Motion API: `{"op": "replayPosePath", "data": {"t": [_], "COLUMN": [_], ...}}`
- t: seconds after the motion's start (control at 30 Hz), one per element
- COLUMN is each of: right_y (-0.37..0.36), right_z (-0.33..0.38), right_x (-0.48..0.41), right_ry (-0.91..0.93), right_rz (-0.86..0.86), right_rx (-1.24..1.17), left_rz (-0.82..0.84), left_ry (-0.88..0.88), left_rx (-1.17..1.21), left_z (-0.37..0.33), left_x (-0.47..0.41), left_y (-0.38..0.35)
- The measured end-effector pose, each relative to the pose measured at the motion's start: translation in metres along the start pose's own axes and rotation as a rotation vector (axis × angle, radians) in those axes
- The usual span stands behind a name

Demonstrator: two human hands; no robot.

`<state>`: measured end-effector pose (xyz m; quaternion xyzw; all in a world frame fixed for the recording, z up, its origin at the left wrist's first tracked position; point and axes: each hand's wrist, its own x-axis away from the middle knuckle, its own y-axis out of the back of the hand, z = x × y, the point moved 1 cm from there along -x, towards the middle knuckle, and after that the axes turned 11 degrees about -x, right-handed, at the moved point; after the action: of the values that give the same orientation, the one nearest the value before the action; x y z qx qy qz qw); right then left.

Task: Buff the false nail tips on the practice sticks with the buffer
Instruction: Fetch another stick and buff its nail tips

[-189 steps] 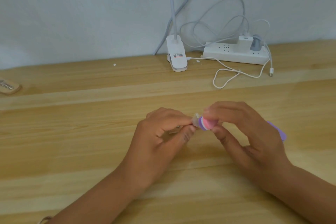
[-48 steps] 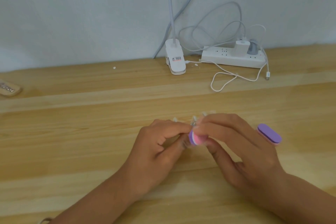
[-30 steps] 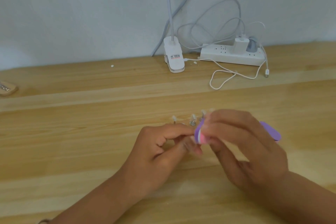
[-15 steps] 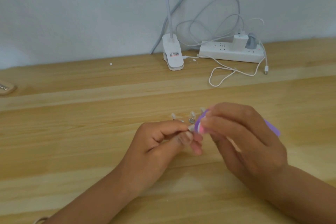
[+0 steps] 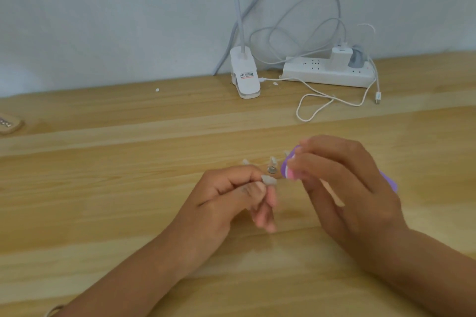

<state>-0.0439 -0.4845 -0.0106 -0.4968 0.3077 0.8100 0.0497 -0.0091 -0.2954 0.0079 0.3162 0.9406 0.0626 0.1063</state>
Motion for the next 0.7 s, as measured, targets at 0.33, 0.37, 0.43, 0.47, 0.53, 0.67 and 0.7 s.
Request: {"op": "replayPosePath", "data": {"t": [0.33, 0.37, 0.43, 0.47, 0.53, 0.67, 0.7], "right_y": [-0.0044, -0.0058, -0.0024, -0.0001, -0.0003, -0.0051, -0.0040], "right_z": [0.0020, 0.0030, 0.0008, -0.0002, 0.0016, 0.0061, 0.0039], "right_x": [0.0022, 0.0025, 0.0001, -0.0022, -0.0013, -0.0038, -0.0032], "right_ry": [0.045, 0.073, 0.061, 0.051, 0.023, -0.004, 0.016], "right_rz": [0.068, 0.091, 0.104, 0.095, 0.061, 0.122, 0.114], "right_rx": [-0.073, -0.070, -0.053, -0.038, -0.070, -0.150, -0.114], "left_rz": [0.095, 0.101, 0.122, 0.136, 0.160, 0.186, 0.196], "left_ry": [0.078, 0.090, 0.113, 0.119, 0.131, 0.168, 0.164], "left_rx": [0.071, 0.076, 0.086, 0.101, 0.143, 0.198, 0.199], "left_z": [0.0024, 0.0033, 0.0045, 0.0046, 0.0050, 0.0059, 0.0056], "left_x": [-0.0021, -0.0022, -0.0018, -0.0014, -0.0007, -0.0015, -0.0015], "left_y": [-0.0001, -0.0002, 0.0003, 0.0007, 0.0008, -0.0006, -0.0007]}}
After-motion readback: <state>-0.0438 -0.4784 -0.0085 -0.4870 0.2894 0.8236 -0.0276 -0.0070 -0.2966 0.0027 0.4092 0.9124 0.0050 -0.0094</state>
